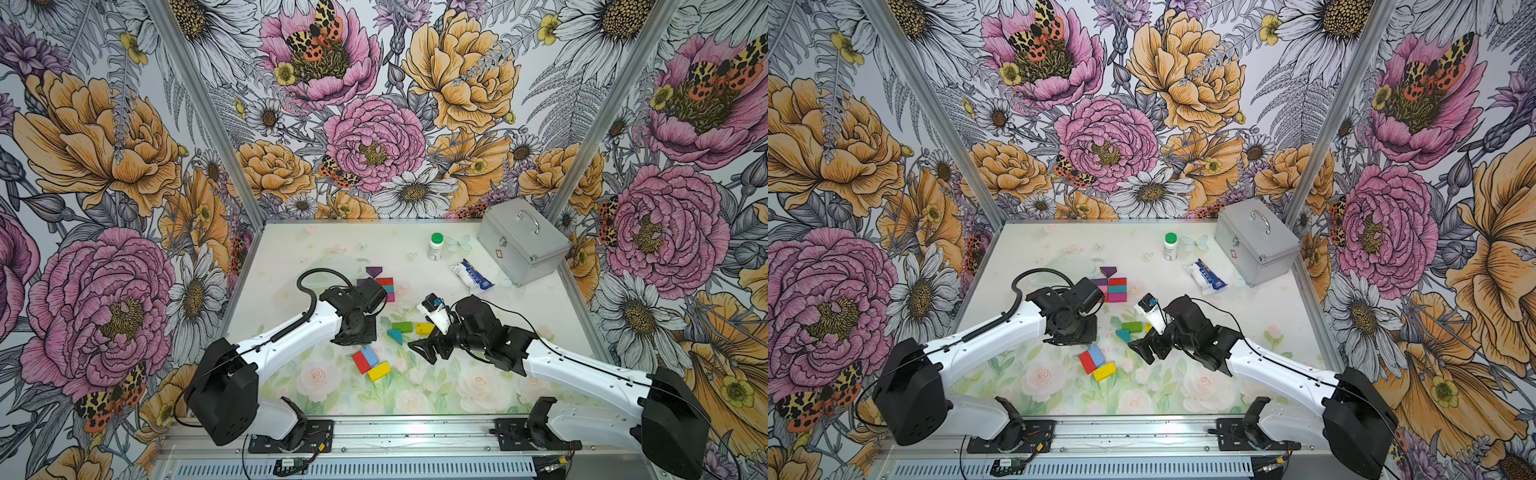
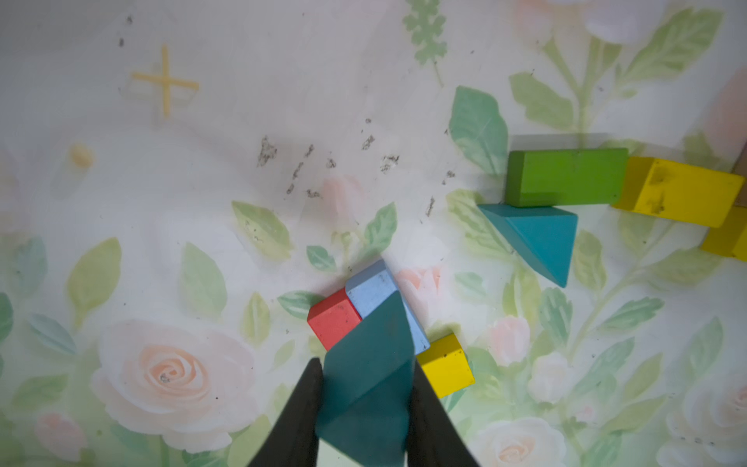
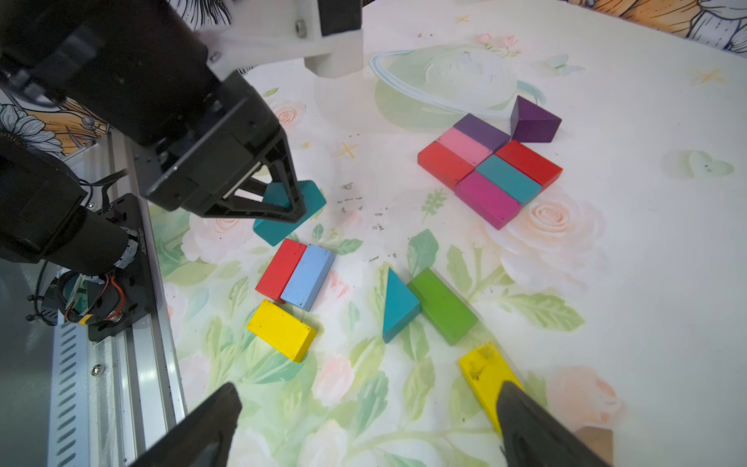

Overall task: Assemble a piece of candy with building blocks
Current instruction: Pick up the building block from the center of the board, then assemble the building block at the center of the board.

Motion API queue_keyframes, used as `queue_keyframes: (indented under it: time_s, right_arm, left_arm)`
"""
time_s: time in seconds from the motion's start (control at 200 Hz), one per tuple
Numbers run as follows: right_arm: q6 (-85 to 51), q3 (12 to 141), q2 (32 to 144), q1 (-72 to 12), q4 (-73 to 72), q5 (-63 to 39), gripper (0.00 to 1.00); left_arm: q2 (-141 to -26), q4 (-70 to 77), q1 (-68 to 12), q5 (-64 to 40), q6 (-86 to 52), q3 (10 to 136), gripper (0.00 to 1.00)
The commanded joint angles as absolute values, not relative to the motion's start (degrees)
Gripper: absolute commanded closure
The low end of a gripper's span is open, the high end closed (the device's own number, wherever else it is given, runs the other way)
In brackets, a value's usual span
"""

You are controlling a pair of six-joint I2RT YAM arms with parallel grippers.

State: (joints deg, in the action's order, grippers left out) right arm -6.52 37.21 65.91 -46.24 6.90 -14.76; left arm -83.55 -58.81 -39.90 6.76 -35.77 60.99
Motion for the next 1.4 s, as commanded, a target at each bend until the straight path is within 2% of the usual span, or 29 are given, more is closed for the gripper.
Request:
queue_keyframes:
  time_s: [0.0,0.29,0.665,0.936,0.976,1.001,1.031,1.061,1.191,1.276,1.396]
  right_arm:
    - [-7.4,37.4,63.4,-45.8,8.1,-11.8,0.00]
    - [-8.9,36.2,59.1,-45.7,9.4,-9.1,0.00]
    - [-9.2,35.7,56.6,-45.7,10.5,-8.1,0.00]
    - [-9.0,36.2,56.4,-45.7,11.1,-7.7,0.00]
    - [-9.0,36.3,56.3,-45.7,11.2,-7.7,0.00]
    - [-8.9,36.4,56.4,-45.7,11.2,-7.8,0.00]
    - [-8.9,36.6,56.4,-45.7,11.3,-7.7,0.00]
    - [-9.0,36.8,56.4,-45.7,11.5,-7.9,0.00]
    - [-9.4,37.4,56.4,-45.7,12.1,-7.8,0.00]
    - [-9.4,37.6,56.5,-45.7,12.4,-7.7,0.00]
    - [-10.1,37.9,56.4,-45.7,12.7,-6.8,0.00]
  left_arm:
    - [-90.4,-59.2,-38.9,8.7,-21.1,67.0,0.79]
    - [-106.1,-59.0,-38.2,9.9,-9.5,77.8,0.78]
    - [-113.9,-57.9,-37.0,10.2,-1.3,82.9,0.73]
    - [-114.1,-57.5,-36.9,10.2,-1.1,83.4,0.59]
    - [-114.0,-57.6,-36.9,10.0,-1.4,83.7,0.55]
    - [-113.6,-57.6,-36.9,9.7,-1.7,83.9,0.48]
    - [-113.0,-57.6,-37.1,9.4,-2.3,84.2,0.46]
    - [-112.3,-57.6,-37.2,9.2,-3.0,84.5,0.39]
    - [-107.3,-57.9,-37.5,6.1,-7.0,84.6,0.37]
    - [-102.1,-58.1,-38.0,3.0,-10.0,82.6,0.28]
    - [-96.6,-58.1,-38.6,-0.5,-17.2,77.2,0.27]
